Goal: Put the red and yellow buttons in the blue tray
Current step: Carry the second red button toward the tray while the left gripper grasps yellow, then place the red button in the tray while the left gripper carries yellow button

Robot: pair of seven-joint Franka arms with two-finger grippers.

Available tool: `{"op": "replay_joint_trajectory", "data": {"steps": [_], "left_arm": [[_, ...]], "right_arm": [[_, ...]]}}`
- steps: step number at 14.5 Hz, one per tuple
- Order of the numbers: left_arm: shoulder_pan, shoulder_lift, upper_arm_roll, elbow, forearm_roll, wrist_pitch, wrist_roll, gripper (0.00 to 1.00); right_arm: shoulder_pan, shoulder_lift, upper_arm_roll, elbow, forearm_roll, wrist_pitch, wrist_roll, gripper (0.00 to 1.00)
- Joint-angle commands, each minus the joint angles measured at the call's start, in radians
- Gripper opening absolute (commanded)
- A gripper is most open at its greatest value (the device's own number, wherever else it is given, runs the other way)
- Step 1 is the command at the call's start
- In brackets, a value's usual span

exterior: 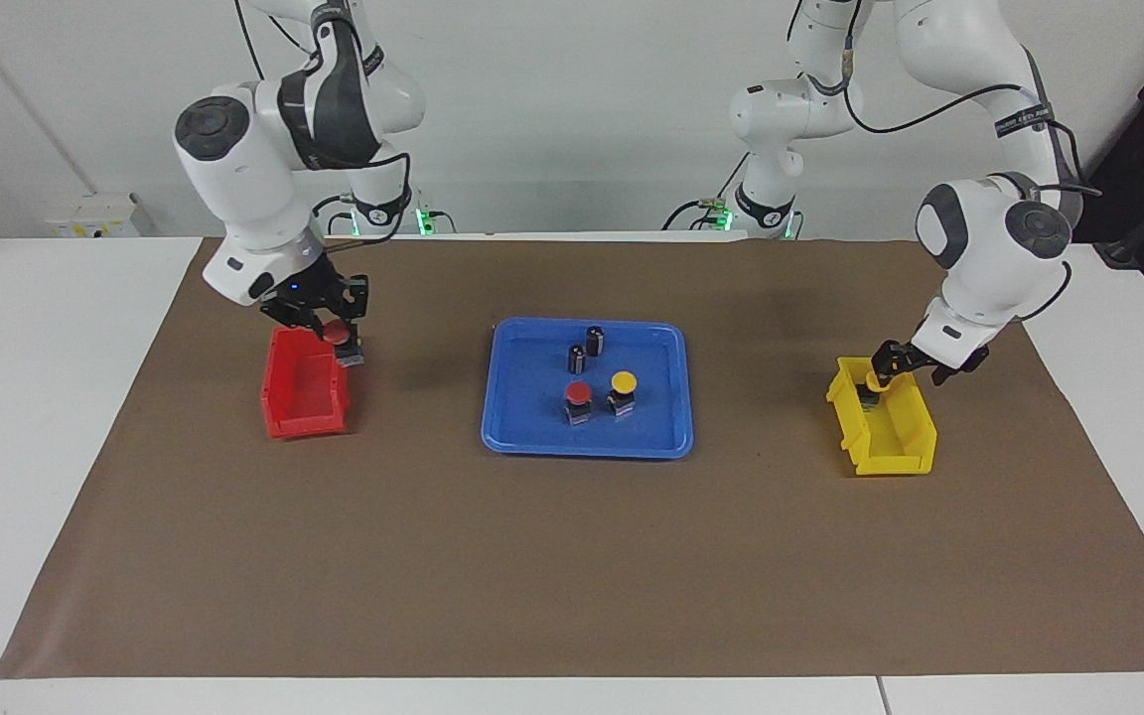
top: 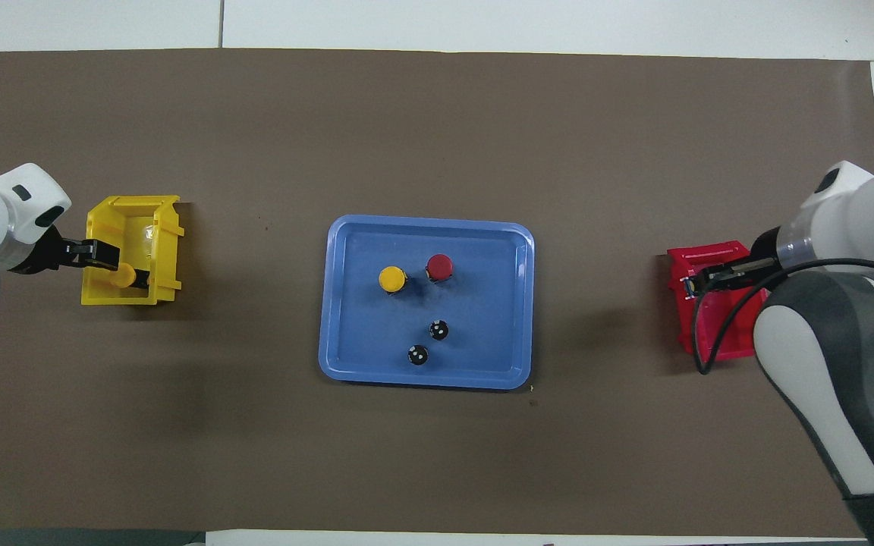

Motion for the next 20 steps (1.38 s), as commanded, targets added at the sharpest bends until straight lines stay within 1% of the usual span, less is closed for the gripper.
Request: {"op": "replay_joint_trajectory", "data": {"steps": [1,3,4,5,8,9,10,11,12,13,14,15,16,17,18,19,20], "left_arm": [[-0.019,-0.039,0.0,-0.032,-0.01,0.024,-0.03,0.84],[-0.044,-0.04,0.0,-0.032,-0.01,0.021,-0.059,0.8],[-0.045,-0.042,0.0,-0.038,-0.01,0.023,-0.064,0.78],[-0.045,-0.046,-0.002,-0.045,-0.011,0.024,-0.062,0.77],[-0.045,-0.034,-0.002,-0.059,-0.013,0.044,-0.067,0.76],[-0.044,-0.034,0.0,-0.062,-0.013,0.049,-0.065,0.74],[-0.044,-0.036,0.0,-0.07,-0.013,0.054,-0.065,0.72],[-0.041,-0.04,0.0,-0.085,-0.013,0.063,-0.065,0.7],[-0.041,-0.042,0.0,-0.099,-0.013,0.076,-0.065,0.67],[-0.042,-0.04,0.0,-0.102,-0.013,0.087,-0.067,0.6],[-0.042,-0.037,0.0,-0.102,-0.013,0.093,-0.068,0.48],[-0.038,-0.034,0.0,-0.095,-0.014,0.09,-0.074,0.18],[-0.039,-0.03,0.0,-0.084,-0.016,0.086,-0.085,0.02],[-0.041,-0.016,0.0,-0.053,-0.017,0.066,-0.096,0.01],[-0.044,-0.005,0.001,-0.011,-0.019,0.011,-0.097,0.01],[-0.045,0.012,0.003,0.064,-0.019,-0.085,-0.096,0.01],[-0.053,0.027,-0.002,0.173,-0.01,-0.224,-0.105,0.01]], "right_arm": [[0.116,0.066,-0.001,0.064,0.007,0.043,0.212,0.24],[0.21,0.113,-0.001,0.054,0.008,0.143,0.366,0.24],[0.235,0.135,-0.001,0.05,0.008,0.183,0.402,0.24],[0.246,0.143,-0.001,0.033,0.008,0.226,0.42,0.24],[0.247,0.118,0.004,-0.063,0.011,0.324,0.427,0.24],[0.247,0.114,0.004,-0.09,0.013,0.35,0.427,0.24],[0.247,0.121,0.004,-0.091,0.013,0.364,0.427,0.24],[0.273,0.141,0.004,-0.088,0.013,0.381,0.43,0.24],[0.289,0.156,0.002,-0.087,0.014,0.399,0.431,0.24],[0.295,0.179,0.002,-0.081,0.014,0.408,0.449,0.24],[0.304,0.199,0.002,-0.072,0.013,0.421,0.471,0.24],[0.312,0.207,0.002,-0.071,0.014,0.434,0.474,0.24],[0.312,0.207,0.002,-0.075,0.014,0.435,0.474,0.24],[0.312,0.212,0.002,-0.075,0.014,0.436,0.474,0.24],[0.312,0.224,0.002,-0.073,0.013,0.442,0.474,0.24],[0.312,0.23,0.002,-0.073,0.013,0.461,0.474,0.24],[0.312,0.233,0.002,-0.078,0.013,0.465,0.476,0.24]]}}
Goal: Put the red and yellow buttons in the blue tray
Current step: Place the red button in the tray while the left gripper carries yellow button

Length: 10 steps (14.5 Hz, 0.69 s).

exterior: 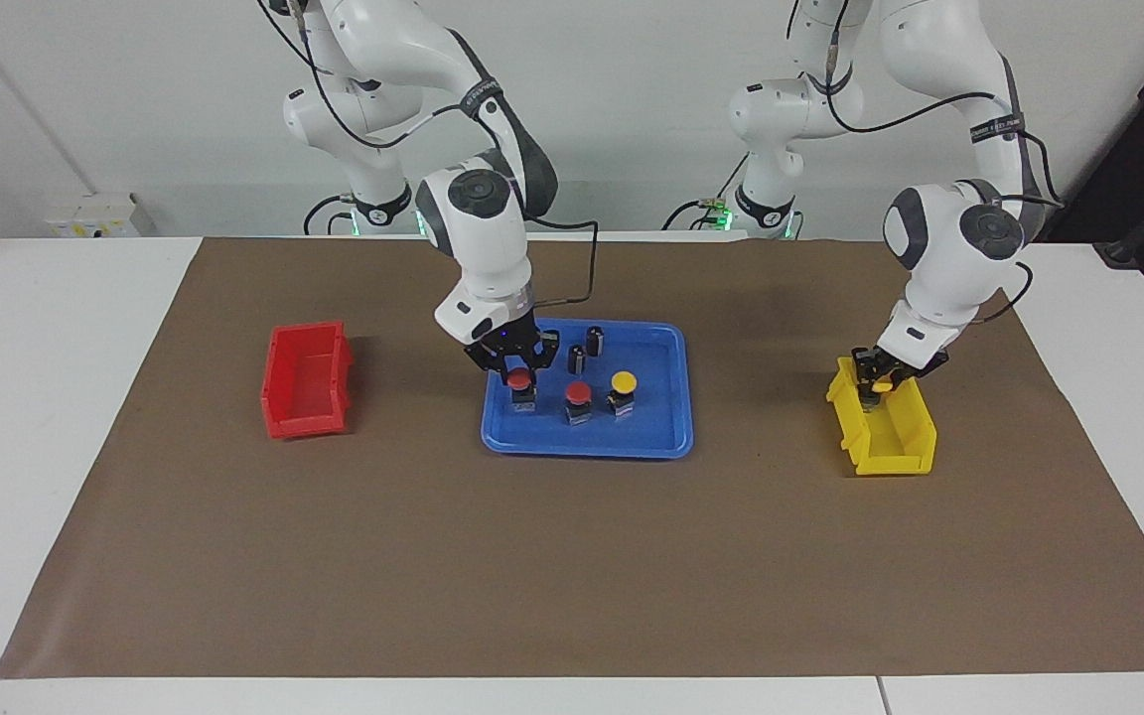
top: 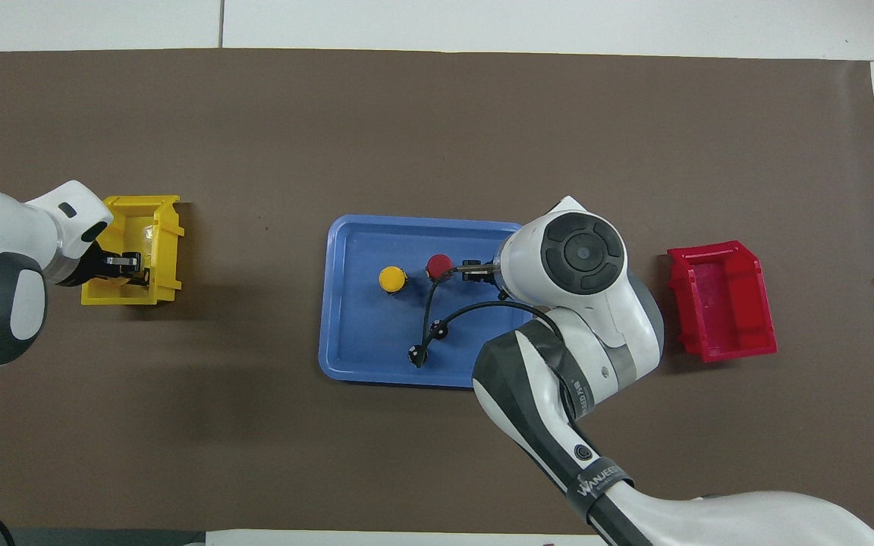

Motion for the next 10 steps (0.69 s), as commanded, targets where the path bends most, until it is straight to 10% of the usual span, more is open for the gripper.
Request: {"op": "replay_joint_trajectory", "data": {"steps": [1,4,10], "left_arm": [[-0.061,0.059,0.005,0.279,0.01,-0.329,-0.06,0.01],[-0.18,0.157,0.0,0.527,0.024,-0.522,-0.279,0.01],[-0.452,0.096,-0.001,0.251,-0.14,-0.144,-0.661,0.01]], "right_arm": [[-0.002,0.01,0.002,-0.008,0.012,0.028,0.008,0.24],[0.003,0.034,0.002,-0.012,0.012,0.054,0.008,0.24],[0.015,0.053,0.002,-0.009,0.009,0.053,0.009,0.46]]}}
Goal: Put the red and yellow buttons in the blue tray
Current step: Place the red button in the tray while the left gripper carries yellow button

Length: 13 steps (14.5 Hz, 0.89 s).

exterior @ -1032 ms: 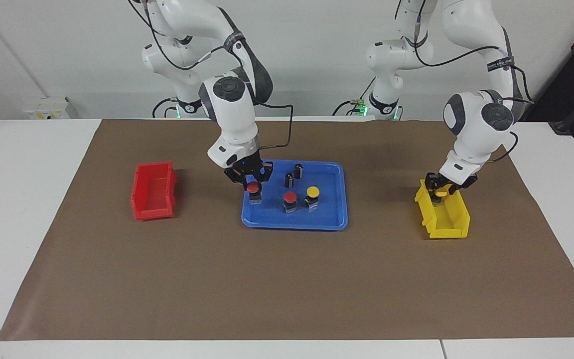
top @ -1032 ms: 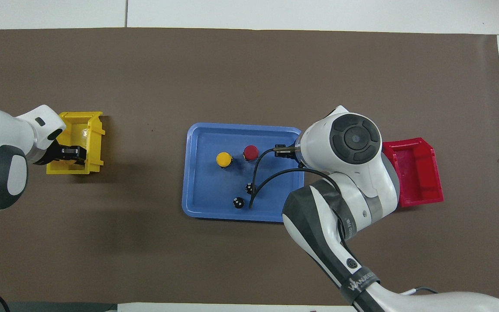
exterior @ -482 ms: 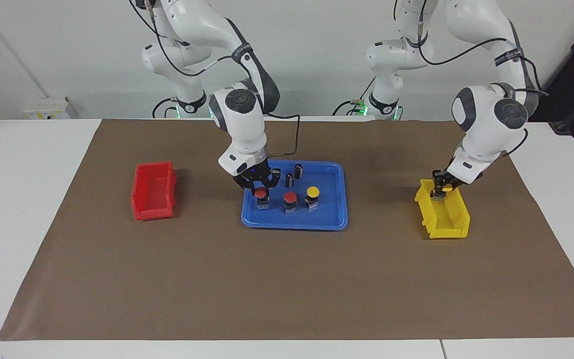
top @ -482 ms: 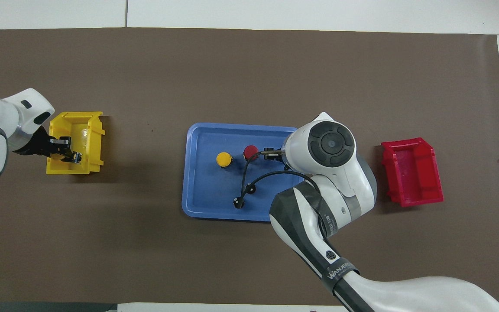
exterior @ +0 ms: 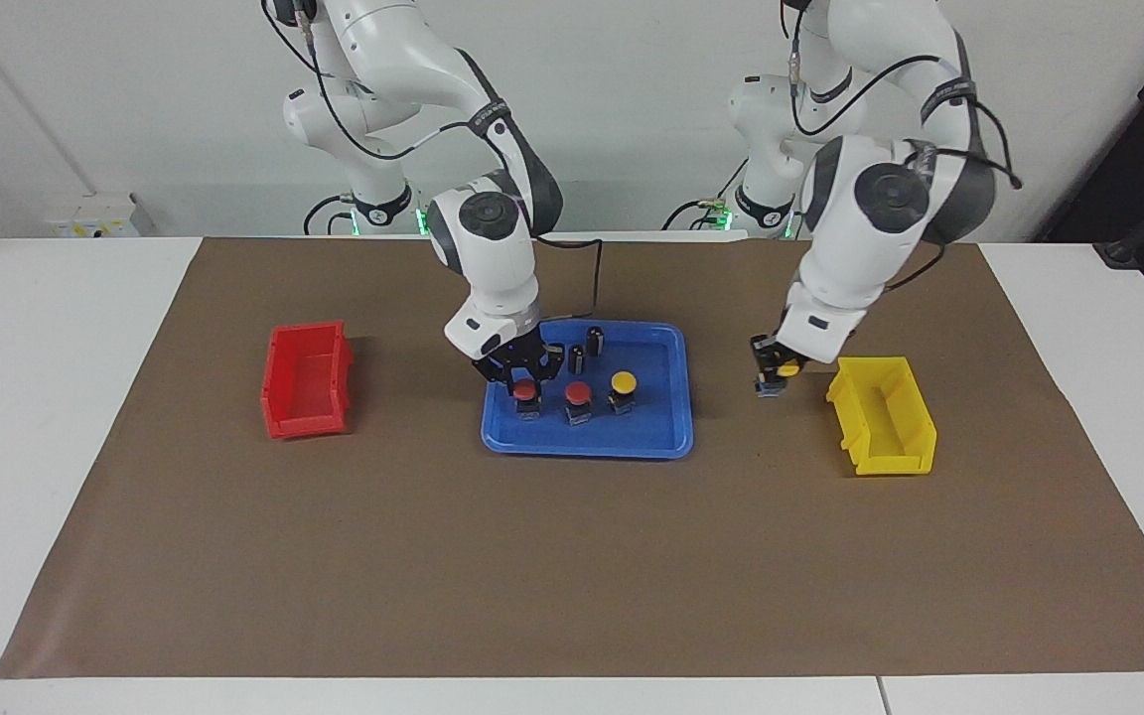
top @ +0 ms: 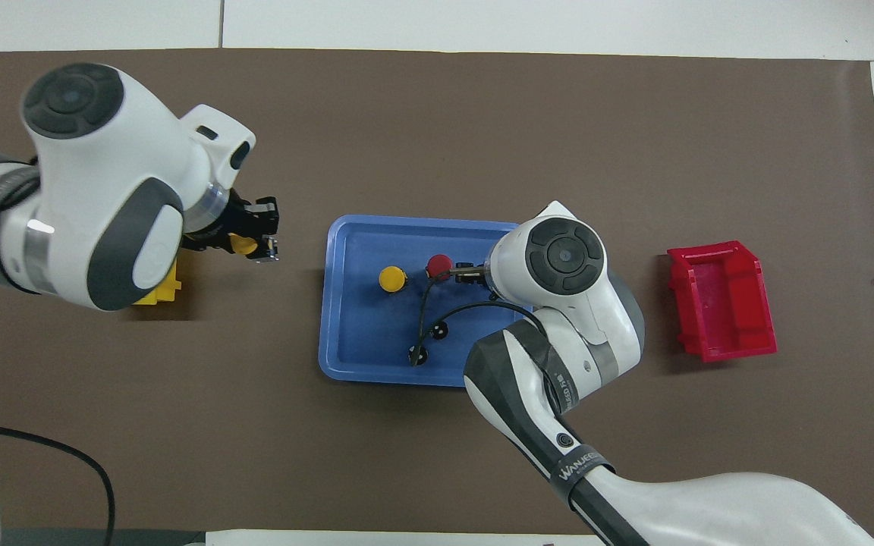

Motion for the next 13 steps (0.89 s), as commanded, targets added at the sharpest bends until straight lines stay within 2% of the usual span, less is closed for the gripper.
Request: {"op": "replay_joint_trajectory", "data": {"steps": [1,2,3,4,8,11,12,13], "left_arm": [[-0.09,-0.03,0.017,-0.123,-0.027,0.15,-0.13,0.01],[-0.112,-0.021,0.017,-0.125,-0.027,0.162,-0.14,0.01],[-0.13,-0.011,0.017,-0.126,-0.028,0.17,-0.145,0.01],[-0.14,-0.001,0.017,-0.128,-0.028,0.184,-0.158,0.01],[-0.167,0.007,0.017,-0.185,-0.028,0.274,-0.172,0.01],[-0.173,0.035,0.017,-0.197,-0.028,0.328,-0.174,0.02],[-0.173,0.036,0.017,-0.198,-0.028,0.334,-0.172,0.07],[-0.173,0.036,0.017,-0.199,-0.028,0.336,-0.172,0.24]], "right_arm": [[0.003,0.011,0.001,-0.005,0.006,0.013,0.009,0.64],[0.0,0.011,0.0,0.0,0.003,0.01,0.009,0.85],[-0.003,0.008,0.0,0.006,0.002,0.003,0.008,0.96],[-0.005,0.001,-0.003,0.014,0.0,-0.005,0.005,1.0],[-0.081,-0.026,-0.006,0.15,-0.003,-0.195,-0.009,1.0],[-0.137,-0.063,-0.008,0.202,-0.003,-0.296,-0.026,1.0],[-0.157,-0.078,-0.011,0.21,-0.003,-0.325,-0.027,1.0],[-0.187,-0.091,-0.011,0.228,-0.005,-0.359,-0.044,1.0]]}}
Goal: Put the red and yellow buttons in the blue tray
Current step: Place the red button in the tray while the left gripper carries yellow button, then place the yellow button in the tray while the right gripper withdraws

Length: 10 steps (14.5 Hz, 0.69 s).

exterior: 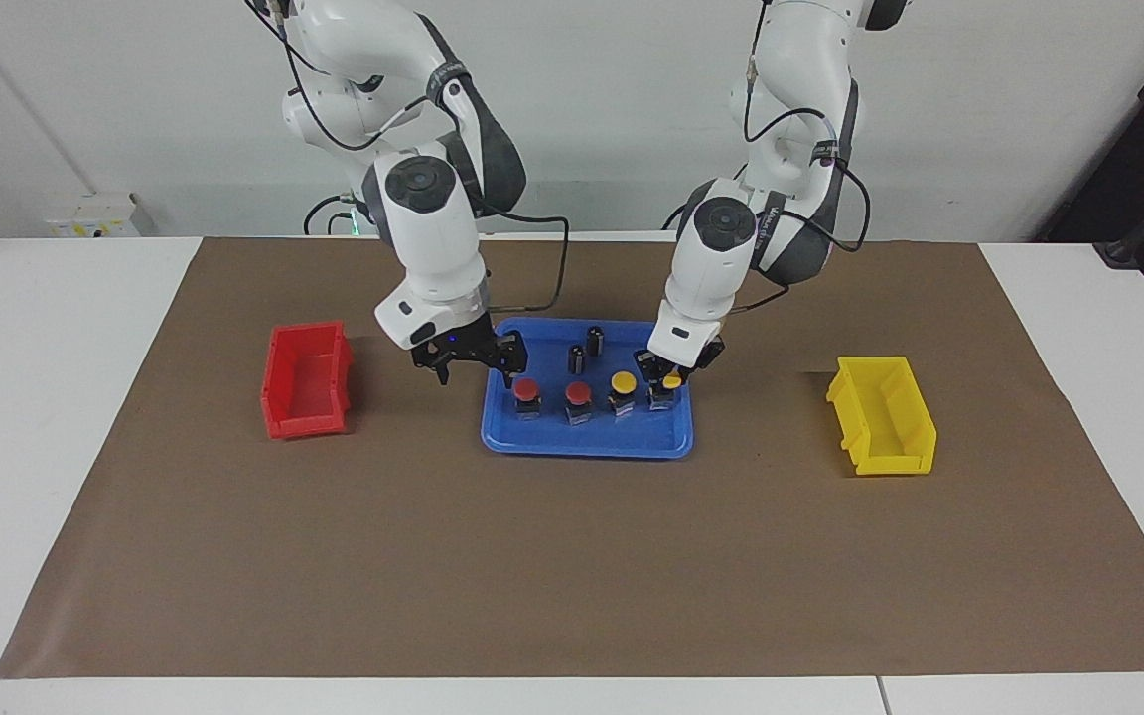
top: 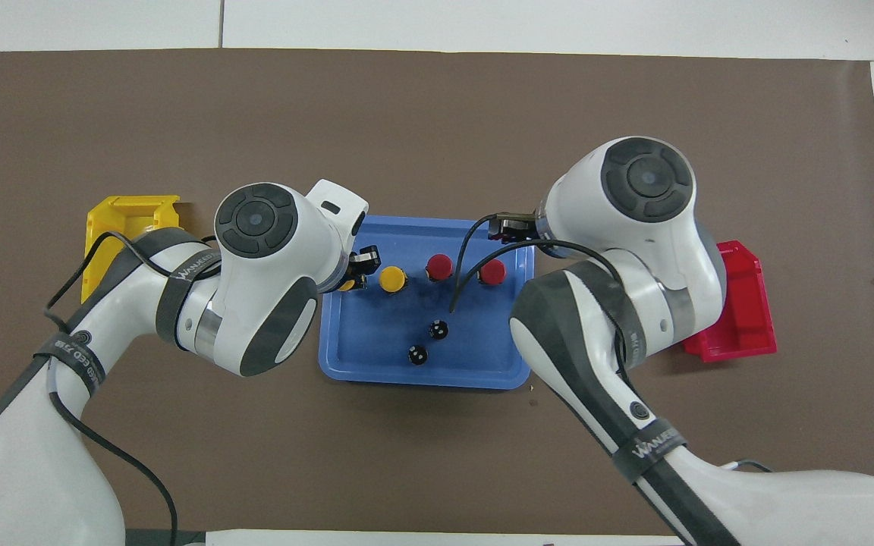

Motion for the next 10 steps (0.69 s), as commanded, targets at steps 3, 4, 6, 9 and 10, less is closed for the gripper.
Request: {"op": "replay_joint_trajectory", "data": {"steps": [3,4,6,9,10], "left_arm": [[-0.019,-0.004,0.018,-0.005,-0.017,-0.01,-0.008,0.65],[-0.019,-0.007,0.018,0.008,-0.017,-0.043,-0.006,0.69],[-0.008,-0.023,0.018,0.038,-0.017,-0.117,0.009,0.87],[0.017,-0.08,0.027,0.054,-0.015,-0.195,0.044,1.0],[0.035,-0.097,0.027,0.064,-0.015,-0.244,0.085,1.0]], "right_arm": [[-0.159,-0.052,0.007,0.085,-0.003,-0.194,-0.163,1.0],[-0.191,-0.077,0.007,0.087,-0.003,-0.22,-0.195,1.0],[-0.263,-0.114,0.007,0.087,-0.003,-0.26,-0.254,1.0],[-0.386,-0.146,0.007,0.093,-0.003,-0.32,-0.408,1.0],[-0.415,-0.152,0.007,0.104,-0.003,-0.344,-0.439,1.0]]}}
